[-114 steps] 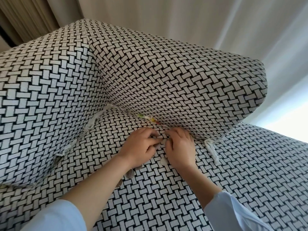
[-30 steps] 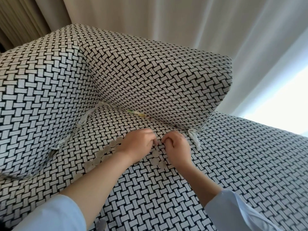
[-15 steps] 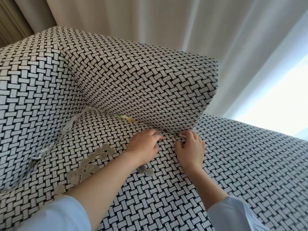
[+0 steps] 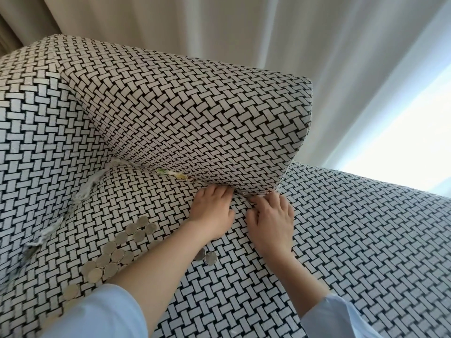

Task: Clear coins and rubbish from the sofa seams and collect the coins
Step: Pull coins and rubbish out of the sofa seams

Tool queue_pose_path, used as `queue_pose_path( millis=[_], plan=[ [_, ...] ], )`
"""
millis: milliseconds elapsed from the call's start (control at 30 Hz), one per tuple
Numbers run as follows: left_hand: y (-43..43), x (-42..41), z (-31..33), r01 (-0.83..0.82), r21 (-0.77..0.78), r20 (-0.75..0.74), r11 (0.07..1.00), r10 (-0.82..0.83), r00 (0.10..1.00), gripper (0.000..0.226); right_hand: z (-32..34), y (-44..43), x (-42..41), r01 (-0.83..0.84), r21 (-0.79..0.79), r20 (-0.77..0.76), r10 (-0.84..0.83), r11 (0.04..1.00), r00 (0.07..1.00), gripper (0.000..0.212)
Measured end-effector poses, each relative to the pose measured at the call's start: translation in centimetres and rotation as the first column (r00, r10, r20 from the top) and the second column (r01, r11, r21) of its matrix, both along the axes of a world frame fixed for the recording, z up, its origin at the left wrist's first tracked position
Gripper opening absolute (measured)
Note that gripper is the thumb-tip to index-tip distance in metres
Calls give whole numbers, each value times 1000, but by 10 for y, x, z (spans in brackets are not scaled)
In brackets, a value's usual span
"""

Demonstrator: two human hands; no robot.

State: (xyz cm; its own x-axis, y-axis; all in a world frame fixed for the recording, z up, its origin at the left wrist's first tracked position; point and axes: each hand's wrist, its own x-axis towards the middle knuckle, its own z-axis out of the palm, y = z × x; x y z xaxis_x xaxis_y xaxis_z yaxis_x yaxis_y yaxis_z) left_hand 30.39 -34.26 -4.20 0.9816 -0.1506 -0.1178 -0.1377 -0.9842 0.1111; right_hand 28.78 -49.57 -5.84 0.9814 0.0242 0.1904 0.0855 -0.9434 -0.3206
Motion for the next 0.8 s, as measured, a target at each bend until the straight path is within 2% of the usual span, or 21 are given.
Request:
queue_pose_path(
  millis=[333,567,800],
  plan=[
    [-5,16,3,-52,-13,-19,999,52,998,50,-1,-1,-1,-42,165,133,20,985,991,34],
    [-2,9,3,134,139,88,981,-147,985,45,-6,-3,-1,-60,167,199,26,984,980,19],
    [0,16,2,121,12,74,993,-121,990,45,-7,-2,-1,-55,152,156,31,987,987,9]
  ],
)
